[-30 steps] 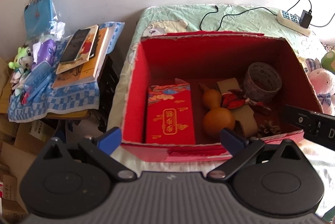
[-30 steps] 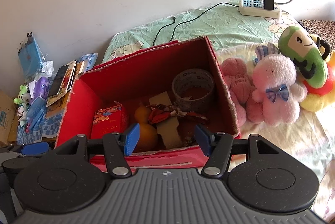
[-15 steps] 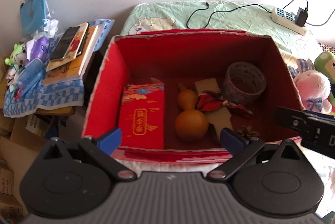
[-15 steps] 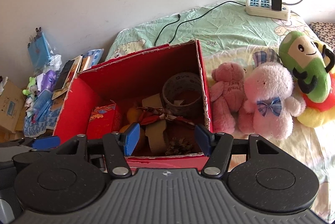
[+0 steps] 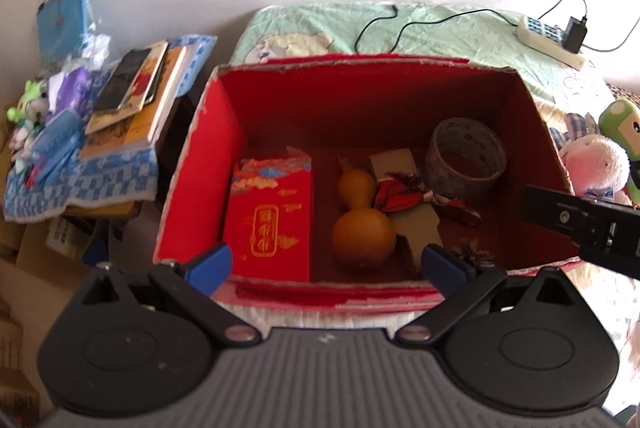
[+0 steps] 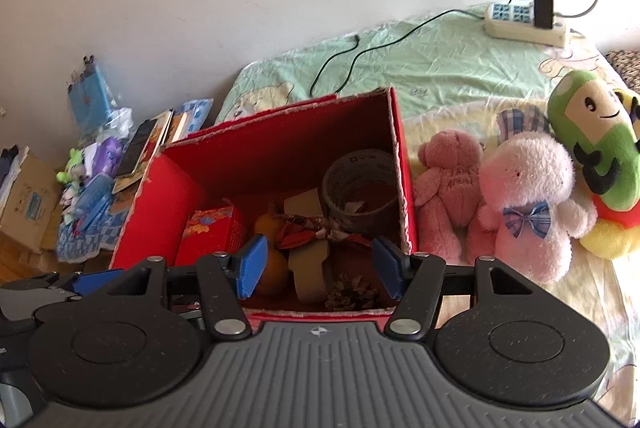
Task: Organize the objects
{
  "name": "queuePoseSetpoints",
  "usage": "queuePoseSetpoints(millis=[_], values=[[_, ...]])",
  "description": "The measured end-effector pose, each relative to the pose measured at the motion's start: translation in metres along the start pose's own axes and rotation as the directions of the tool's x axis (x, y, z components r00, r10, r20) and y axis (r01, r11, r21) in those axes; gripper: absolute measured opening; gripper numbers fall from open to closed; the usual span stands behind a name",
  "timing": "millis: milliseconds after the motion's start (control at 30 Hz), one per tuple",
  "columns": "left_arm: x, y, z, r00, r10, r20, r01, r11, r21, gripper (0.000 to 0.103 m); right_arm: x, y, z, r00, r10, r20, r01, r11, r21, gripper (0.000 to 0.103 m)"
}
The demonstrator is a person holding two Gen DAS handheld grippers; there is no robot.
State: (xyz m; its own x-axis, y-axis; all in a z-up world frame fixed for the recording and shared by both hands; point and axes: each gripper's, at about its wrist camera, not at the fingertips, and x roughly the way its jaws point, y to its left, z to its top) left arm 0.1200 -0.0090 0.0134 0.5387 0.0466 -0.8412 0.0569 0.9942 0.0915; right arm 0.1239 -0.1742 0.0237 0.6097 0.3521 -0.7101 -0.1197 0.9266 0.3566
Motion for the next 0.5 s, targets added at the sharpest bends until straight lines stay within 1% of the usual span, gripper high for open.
queuePoseSetpoints(millis=[33, 100, 167, 267, 367, 500], values=[[0.000, 0.001, 0.002, 1.000, -0.002, -0.002, 0.002, 1.000, 0.006, 0.101, 0.000, 0.001, 0.001, 1.000, -0.015, 0.000, 0.015, 1.000, 0.013, 0.062], [-0.002, 0.004, 0.003, 0.999, -0.032, 0.020, 0.031, 0.999, 0.015, 0.101, 0.000, 0.003, 0.002, 1.000, -0.011, -0.003, 0.011, 0.999, 0.032, 0.062], [0.000, 0.006, 0.004, 0.998, -0.046, 0.031, 0.046, 0.999, 0.026, 0.101, 0.000, 0.007, 0.003, 0.999, -0.046, 0.016, 0.045, 0.998, 0.033, 0.062], [0.005, 0.012, 0.007, 0.996, -0.080, 0.038, 0.079, 0.996, 0.039, 0.101, 0.001, 0.011, 0.001, 0.997, -0.068, 0.040, 0.066, 0.996, 0.056, 0.062], [0.011, 0.015, 0.010, 0.995, -0.091, 0.034, 0.089, 0.995, 0.052, 0.101, 0.006, 0.012, -0.001, 0.995, -0.098, 0.034, 0.096, 0.993, 0.068, 0.062], [0.015, 0.015, 0.014, 0.994, -0.105, 0.029, 0.102, 0.992, 0.077, 0.101, 0.008, 0.017, -0.002, 0.993, -0.115, 0.035, 0.112, 0.991, 0.075, 0.062]])
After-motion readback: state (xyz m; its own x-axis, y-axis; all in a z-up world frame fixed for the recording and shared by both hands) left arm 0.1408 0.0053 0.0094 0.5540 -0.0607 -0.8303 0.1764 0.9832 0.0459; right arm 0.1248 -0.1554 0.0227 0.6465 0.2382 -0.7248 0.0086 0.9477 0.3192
